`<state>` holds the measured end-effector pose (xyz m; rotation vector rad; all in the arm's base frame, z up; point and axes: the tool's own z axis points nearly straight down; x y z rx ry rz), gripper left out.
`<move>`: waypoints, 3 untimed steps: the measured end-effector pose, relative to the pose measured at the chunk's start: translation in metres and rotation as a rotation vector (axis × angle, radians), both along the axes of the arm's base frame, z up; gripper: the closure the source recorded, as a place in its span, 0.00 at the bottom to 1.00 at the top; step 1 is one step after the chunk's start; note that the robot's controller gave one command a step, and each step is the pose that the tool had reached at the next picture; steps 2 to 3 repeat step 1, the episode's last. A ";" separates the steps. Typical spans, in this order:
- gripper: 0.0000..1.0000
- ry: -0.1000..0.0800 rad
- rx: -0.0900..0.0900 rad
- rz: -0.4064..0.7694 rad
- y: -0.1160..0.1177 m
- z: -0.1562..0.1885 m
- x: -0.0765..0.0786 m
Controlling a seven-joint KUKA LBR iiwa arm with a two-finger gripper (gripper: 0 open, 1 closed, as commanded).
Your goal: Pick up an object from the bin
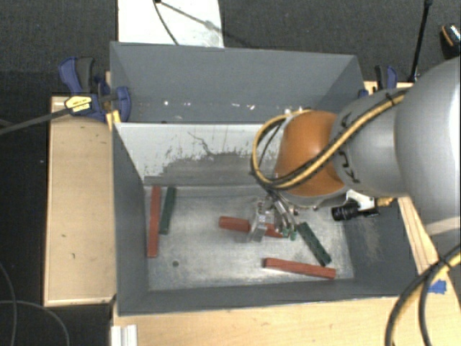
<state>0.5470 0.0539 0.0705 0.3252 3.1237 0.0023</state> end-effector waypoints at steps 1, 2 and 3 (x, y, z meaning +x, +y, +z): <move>1.00 -0.010 0.002 -0.041 0.048 0.131 0.021; 1.00 -0.010 0.002 -0.041 0.048 0.131 0.021; 1.00 -0.010 0.002 -0.041 0.048 0.131 0.021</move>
Offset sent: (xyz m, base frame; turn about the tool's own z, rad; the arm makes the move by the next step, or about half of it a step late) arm 0.0180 0.0461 0.1253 0.0443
